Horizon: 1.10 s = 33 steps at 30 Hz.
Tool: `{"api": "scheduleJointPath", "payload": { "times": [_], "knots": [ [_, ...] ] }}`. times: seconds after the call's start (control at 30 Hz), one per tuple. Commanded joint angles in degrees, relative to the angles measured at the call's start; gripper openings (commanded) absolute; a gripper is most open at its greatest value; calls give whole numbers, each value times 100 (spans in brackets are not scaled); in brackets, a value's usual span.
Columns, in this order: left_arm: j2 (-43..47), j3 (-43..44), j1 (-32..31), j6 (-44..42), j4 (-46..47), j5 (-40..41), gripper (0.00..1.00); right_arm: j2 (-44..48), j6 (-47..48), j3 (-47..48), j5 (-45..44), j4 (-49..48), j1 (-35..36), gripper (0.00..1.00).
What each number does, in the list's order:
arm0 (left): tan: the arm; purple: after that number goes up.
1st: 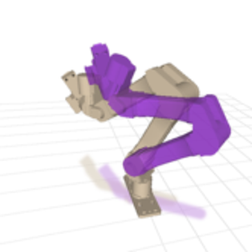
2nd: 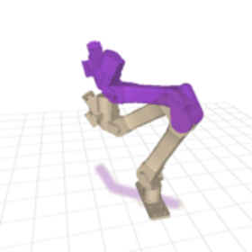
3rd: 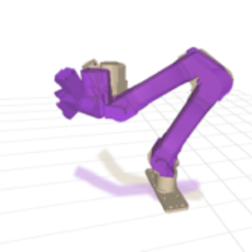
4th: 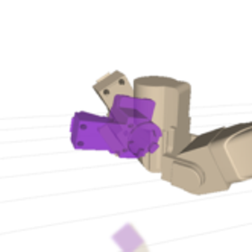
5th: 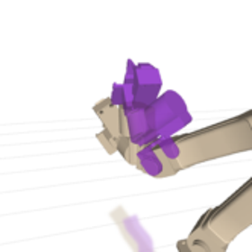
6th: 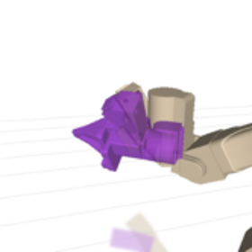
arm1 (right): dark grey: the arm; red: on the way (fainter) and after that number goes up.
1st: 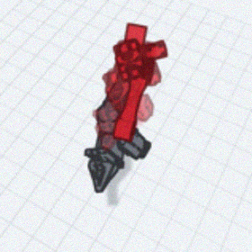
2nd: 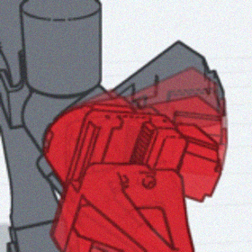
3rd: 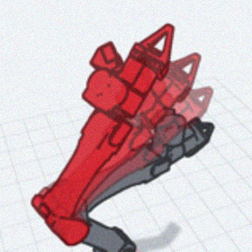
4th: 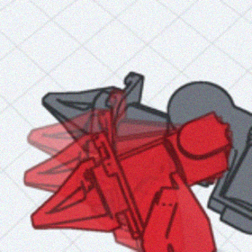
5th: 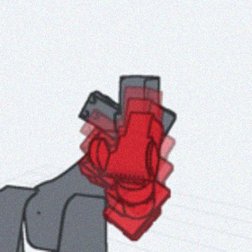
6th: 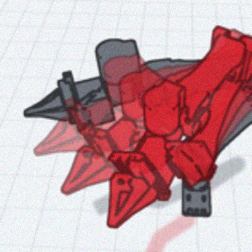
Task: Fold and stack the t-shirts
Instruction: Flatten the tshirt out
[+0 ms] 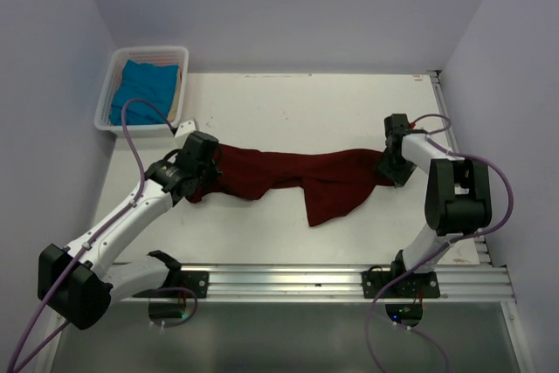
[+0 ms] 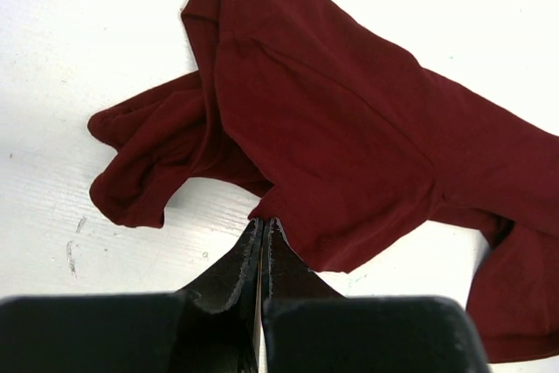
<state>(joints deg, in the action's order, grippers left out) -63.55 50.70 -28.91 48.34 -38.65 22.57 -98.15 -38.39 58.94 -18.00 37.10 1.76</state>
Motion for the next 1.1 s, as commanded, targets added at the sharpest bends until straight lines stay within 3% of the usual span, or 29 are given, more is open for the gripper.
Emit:
{"api": "scheduleJointPath", "payload": {
  "times": [0.0, 0.07, 0.17, 0.2, 0.27, 0.53, 0.77, 1.07],
  "knots": [
    [-26, 177, -10, -140, -2, 151, 0, -117, -160, -207, 68, -379, -150, 54],
    [-17, 177, -10, -140, -28, 151, 0, -160, -134, -216, 95, -432, -150, 49],
    [9, 195, -10, -132, -63, 169, 0, -100, -142, -260, 86, -493, -150, 25],
    [27, 195, -10, -132, -63, 186, 0, -21, -142, -277, 95, -511, -150, 12],
    [44, 204, -10, -132, -98, 213, 0, 67, -133, -304, 51, -476, -150, 0],
    [53, 555, -10, -307, -230, 441, 0, 1024, 7, -182, 51, -239, -150, 0],
    [27, 942, -1, -465, -336, 713, 0, 1306, 262, 171, 147, 60, -150, 0],
    [334, 1811, -1, -1413, 94, 1338, 0, 2386, 806, 583, 1307, -439, -150, 0]
  ]
}}
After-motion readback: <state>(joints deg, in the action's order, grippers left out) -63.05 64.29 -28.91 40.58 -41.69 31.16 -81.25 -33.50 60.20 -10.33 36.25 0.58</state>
